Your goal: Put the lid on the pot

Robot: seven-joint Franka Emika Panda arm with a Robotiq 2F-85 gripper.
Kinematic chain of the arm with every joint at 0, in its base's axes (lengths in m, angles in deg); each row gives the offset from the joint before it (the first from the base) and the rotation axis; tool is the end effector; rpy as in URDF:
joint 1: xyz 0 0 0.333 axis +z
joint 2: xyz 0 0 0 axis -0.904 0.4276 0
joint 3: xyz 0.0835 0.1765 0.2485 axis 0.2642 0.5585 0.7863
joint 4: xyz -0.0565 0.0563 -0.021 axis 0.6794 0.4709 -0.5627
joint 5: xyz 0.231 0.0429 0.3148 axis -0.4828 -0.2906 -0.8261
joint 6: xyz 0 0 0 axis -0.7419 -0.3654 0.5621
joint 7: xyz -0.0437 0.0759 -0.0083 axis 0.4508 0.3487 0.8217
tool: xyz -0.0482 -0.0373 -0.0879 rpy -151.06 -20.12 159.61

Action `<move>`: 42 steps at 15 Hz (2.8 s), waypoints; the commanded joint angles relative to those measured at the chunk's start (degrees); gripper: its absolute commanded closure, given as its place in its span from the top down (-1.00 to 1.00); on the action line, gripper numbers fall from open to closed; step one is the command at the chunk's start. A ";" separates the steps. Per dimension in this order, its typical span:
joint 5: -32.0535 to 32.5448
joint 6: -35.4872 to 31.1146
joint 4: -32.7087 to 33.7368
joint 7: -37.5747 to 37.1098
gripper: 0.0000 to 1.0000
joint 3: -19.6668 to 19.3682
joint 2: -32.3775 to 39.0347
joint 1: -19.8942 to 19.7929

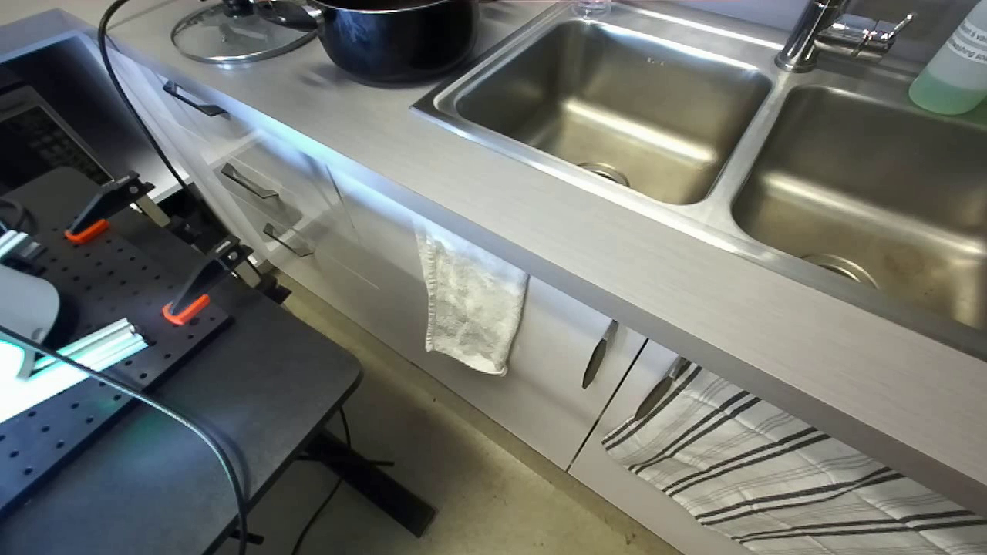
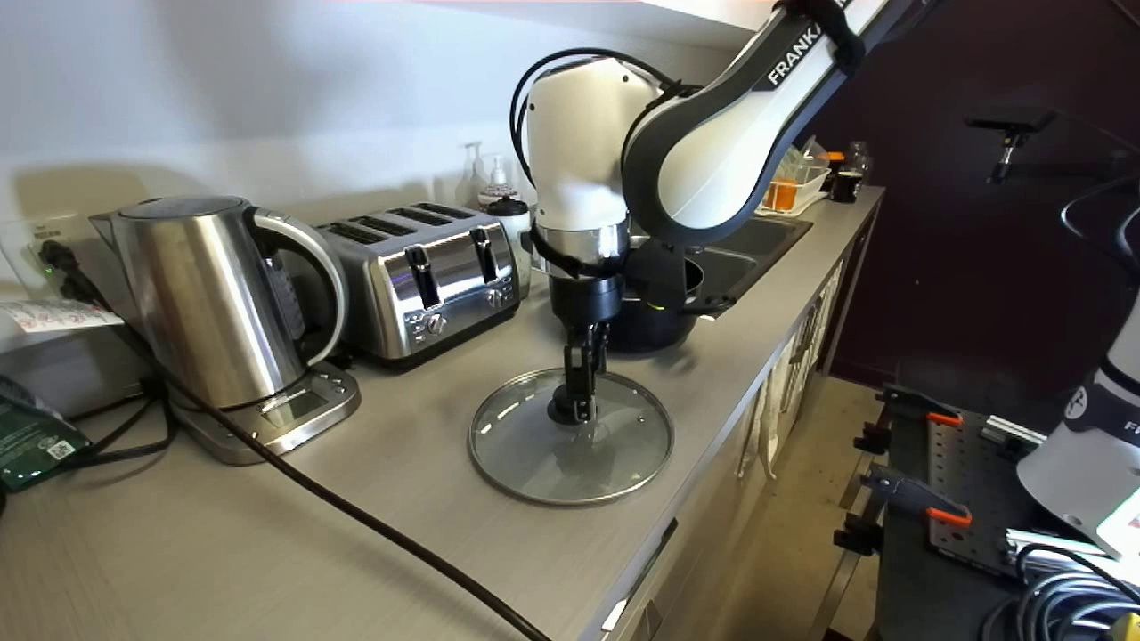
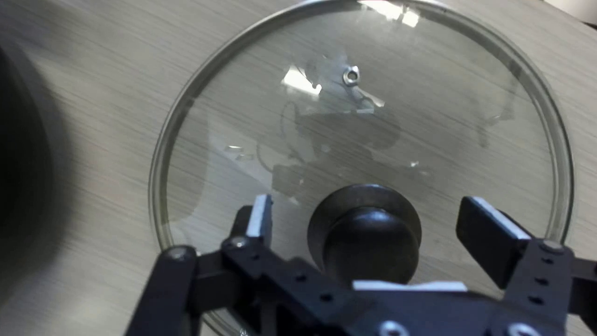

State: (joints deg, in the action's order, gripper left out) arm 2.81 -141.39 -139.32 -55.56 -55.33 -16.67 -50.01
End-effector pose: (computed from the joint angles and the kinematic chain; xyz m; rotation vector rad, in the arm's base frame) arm 0.5285 0.2433 0.2432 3.0218 0.6105 -0.0466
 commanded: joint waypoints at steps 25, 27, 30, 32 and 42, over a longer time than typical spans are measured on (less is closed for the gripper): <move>-3.04 -2.05 -2.51 0.94 -0.51 2.52 -6.83 2.61; -3.90 -1.04 -3.53 0.96 -0.51 3.42 -10.10 2.58; -5.49 1.34 -4.38 1.23 -0.51 4.18 -15.20 2.13; -6.63 3.71 -3.94 0.94 -0.51 3.89 -18.45 1.60; -7.29 11.08 0.56 -1.73 -0.51 -1.77 -24.70 -6.16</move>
State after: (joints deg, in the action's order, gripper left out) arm -4.28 -132.22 -140.29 -55.73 -55.49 -40.58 -54.20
